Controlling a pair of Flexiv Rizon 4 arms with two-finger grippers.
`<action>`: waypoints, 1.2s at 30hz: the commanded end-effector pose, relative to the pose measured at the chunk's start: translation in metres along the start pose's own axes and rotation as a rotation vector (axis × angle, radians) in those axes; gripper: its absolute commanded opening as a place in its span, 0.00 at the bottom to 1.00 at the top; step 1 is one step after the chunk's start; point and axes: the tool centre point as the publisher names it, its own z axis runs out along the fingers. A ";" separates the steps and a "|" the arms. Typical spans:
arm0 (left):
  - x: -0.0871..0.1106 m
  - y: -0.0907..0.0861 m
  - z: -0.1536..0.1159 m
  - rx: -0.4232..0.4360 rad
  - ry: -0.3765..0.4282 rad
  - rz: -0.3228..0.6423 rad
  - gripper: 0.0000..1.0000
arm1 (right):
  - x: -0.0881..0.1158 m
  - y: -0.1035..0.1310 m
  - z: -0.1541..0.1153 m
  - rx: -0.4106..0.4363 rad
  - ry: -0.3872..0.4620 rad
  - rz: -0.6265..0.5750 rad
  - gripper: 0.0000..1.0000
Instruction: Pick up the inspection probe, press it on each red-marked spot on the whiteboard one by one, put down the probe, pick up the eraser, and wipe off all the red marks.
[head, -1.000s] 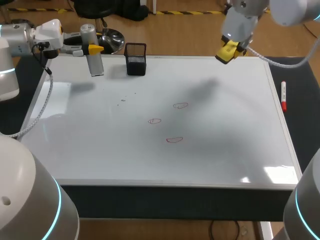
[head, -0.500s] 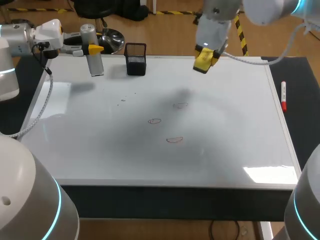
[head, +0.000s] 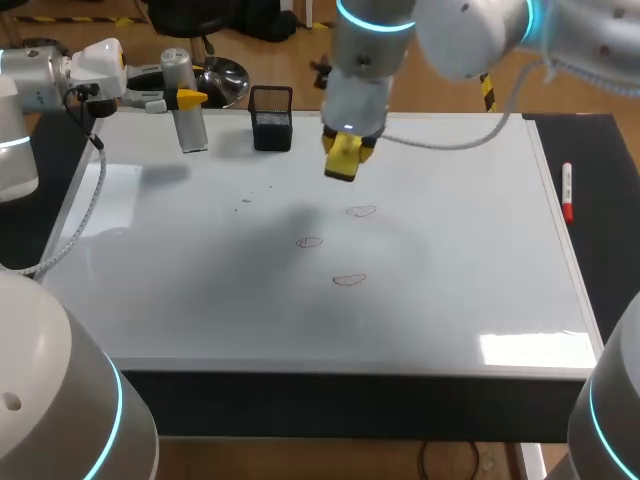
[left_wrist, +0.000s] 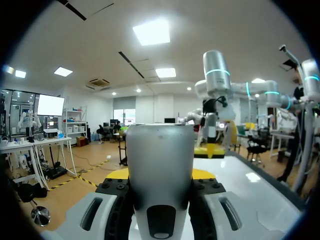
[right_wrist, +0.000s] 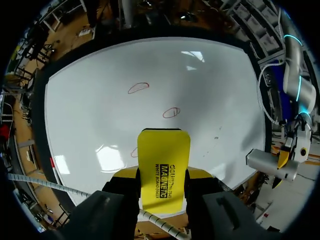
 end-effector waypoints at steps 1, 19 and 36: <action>0.001 -0.001 0.000 -0.001 -0.002 0.000 0.00 | -0.016 0.019 0.007 0.015 0.035 -0.015 0.00; 0.001 -0.001 0.000 -0.001 -0.002 0.000 0.00 | -0.056 0.087 0.074 -0.098 0.052 -0.116 0.00; 0.001 -0.001 0.000 -0.001 -0.002 0.000 0.00 | -0.059 0.090 0.108 -0.025 0.132 -0.068 0.00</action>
